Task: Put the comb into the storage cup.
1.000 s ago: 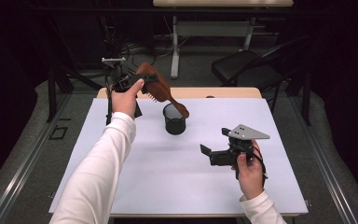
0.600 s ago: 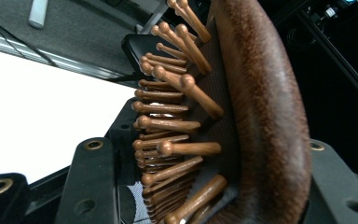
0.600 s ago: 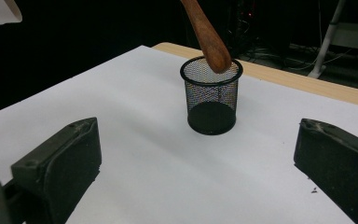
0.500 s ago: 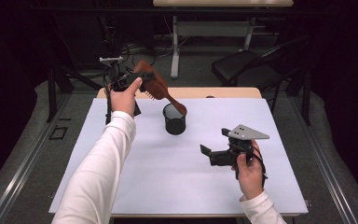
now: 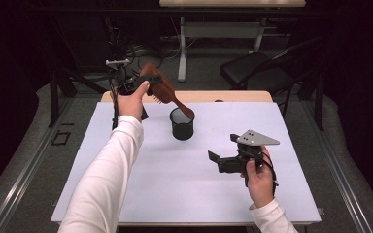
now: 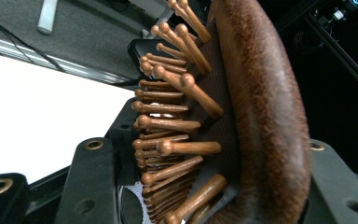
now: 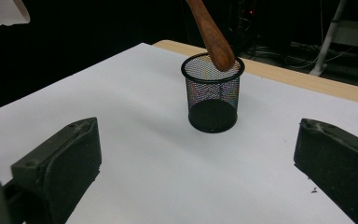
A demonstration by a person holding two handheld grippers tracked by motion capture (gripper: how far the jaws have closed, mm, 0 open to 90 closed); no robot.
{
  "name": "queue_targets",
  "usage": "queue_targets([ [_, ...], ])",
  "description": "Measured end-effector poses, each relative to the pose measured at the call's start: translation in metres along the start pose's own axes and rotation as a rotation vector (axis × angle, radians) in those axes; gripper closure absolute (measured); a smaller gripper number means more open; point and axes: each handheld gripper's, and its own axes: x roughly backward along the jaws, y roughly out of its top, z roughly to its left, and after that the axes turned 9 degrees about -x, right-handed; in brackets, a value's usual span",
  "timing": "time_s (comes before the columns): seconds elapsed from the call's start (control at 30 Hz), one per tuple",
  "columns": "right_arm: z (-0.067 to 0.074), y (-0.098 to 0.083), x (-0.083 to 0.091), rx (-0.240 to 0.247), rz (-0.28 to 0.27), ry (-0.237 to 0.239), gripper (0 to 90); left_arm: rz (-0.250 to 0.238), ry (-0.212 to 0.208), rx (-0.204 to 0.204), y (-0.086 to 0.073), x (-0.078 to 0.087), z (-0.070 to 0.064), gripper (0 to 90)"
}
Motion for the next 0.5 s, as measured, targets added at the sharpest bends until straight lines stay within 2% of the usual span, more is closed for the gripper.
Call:
queue_targets([
  [0.27, -0.001, 0.000, 0.000, -0.003, 0.001, -0.001, 0.4, -0.004, 0.012, 0.001, -0.001, -0.003, 0.003, 47.4],
  [0.5, 0.000, -0.001, 0.000, -0.001, 0.002, -0.001, 0.4, -0.012, 0.031, 0.017, -0.004, -0.005, 0.011, 47.4],
])
